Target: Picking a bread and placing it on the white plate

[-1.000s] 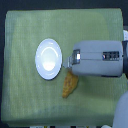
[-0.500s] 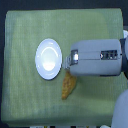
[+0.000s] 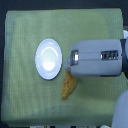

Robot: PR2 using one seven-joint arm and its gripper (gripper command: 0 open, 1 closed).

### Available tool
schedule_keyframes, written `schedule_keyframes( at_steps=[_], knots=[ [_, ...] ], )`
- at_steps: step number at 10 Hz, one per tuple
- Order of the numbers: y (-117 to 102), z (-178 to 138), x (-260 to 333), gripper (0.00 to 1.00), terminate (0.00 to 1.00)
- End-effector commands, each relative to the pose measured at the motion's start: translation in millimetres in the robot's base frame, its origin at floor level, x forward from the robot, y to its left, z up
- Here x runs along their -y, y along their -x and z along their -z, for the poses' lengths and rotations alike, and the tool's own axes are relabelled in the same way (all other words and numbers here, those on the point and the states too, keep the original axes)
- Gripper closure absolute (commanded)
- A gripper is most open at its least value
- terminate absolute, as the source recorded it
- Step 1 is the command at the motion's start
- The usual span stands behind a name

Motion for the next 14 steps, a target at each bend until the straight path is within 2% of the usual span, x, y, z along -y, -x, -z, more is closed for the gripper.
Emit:
schedule_keyframes(
  at_steps=[1, 8, 10, 12, 14],
  knots=[
    [10, 2, 4, 1.0, 0.0],
    [8, -6, 6, 1.0, 0.0],
    [6, -31, 6, 1.0, 0.0],
    [0, -73, -1, 1.0, 0.0],
    [-18, -112, -11, 1.0, 0.0]
  ],
)
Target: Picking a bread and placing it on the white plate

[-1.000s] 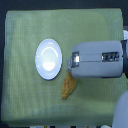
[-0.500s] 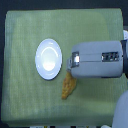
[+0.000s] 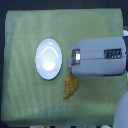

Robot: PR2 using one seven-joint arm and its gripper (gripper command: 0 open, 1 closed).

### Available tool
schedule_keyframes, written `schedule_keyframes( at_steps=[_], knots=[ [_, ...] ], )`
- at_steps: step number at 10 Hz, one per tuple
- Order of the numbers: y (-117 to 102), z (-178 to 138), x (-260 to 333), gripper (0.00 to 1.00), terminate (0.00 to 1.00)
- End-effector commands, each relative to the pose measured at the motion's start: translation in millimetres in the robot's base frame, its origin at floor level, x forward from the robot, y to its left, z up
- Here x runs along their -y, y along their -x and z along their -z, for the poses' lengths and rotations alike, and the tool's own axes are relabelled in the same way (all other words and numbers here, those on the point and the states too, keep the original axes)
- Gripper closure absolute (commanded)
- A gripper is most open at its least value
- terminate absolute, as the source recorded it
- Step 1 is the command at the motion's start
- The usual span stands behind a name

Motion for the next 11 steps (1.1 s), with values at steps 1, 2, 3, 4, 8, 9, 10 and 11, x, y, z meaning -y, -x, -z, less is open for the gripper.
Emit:
schedule_keyframes(
  at_steps=[1, 2, 3, 4, 8, 9, 10, 11],
  knots=[
    [-31, -91, -18, 1.0, 0.0],
    [-43, -105, -30, 1.0, 0.0],
    [-52, -108, -35, 1.0, 0.0],
    [-69, -111, -45, 1.0, 0.0],
    [-106, -88, -106, 1.0, 0.0],
    [-106, -77, -118, 1.0, 0.0],
    [-107, -75, -123, 1.0, 0.0],
    [-108, -71, -131, 1.0, 0.0]
  ],
)
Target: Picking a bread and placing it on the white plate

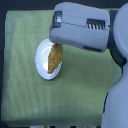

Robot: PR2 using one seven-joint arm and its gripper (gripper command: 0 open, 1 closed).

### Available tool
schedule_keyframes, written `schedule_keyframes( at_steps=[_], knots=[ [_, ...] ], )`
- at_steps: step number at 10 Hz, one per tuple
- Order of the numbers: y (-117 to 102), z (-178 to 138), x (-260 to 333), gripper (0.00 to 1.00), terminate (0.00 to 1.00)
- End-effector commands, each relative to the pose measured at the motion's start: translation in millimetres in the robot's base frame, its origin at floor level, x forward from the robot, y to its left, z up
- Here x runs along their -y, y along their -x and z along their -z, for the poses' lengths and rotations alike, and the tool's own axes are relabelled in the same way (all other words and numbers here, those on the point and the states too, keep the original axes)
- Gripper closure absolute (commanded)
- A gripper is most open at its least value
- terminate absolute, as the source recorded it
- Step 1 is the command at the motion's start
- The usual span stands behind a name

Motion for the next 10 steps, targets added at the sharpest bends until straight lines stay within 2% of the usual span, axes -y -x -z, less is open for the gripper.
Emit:
schedule_keyframes(
  at_steps=[1, 8, 10],
  knots=[
    [-15, 23, -51, 1.0, 0.0],
    [-2, 35, -70, 1.0, 0.0],
    [-7, 35, -71, 1.0, 0.0]
  ],
)
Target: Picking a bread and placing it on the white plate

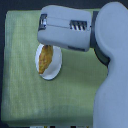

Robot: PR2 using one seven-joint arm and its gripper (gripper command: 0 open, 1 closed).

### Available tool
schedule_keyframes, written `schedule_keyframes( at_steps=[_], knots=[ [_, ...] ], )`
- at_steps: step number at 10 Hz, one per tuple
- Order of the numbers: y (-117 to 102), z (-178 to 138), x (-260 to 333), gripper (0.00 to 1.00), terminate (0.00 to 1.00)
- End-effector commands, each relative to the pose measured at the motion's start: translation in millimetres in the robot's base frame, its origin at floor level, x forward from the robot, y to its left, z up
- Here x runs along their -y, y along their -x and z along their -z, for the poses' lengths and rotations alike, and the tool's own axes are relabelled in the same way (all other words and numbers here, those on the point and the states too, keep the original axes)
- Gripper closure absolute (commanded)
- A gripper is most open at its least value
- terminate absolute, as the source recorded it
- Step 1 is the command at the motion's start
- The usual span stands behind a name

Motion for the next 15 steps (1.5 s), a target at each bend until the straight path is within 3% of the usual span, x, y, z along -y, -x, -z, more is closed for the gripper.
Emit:
schedule_keyframes(
  at_steps=[1, 2, 3, 7, 10, 11, 15],
  knots=[
    [0, 5, -4, 1.0, 0.0],
    [-3, 6, -4, 1.0, 0.0],
    [-4, 8, -6, 0.0, 0.0],
    [-9, 13, 0, 0.0, 0.0],
    [-13, -1, 5, 0.0, 0.0],
    [-14, -9, 5, 0.0, 0.0],
    [-11, -93, 55, 0.0, 0.0]
  ],
)
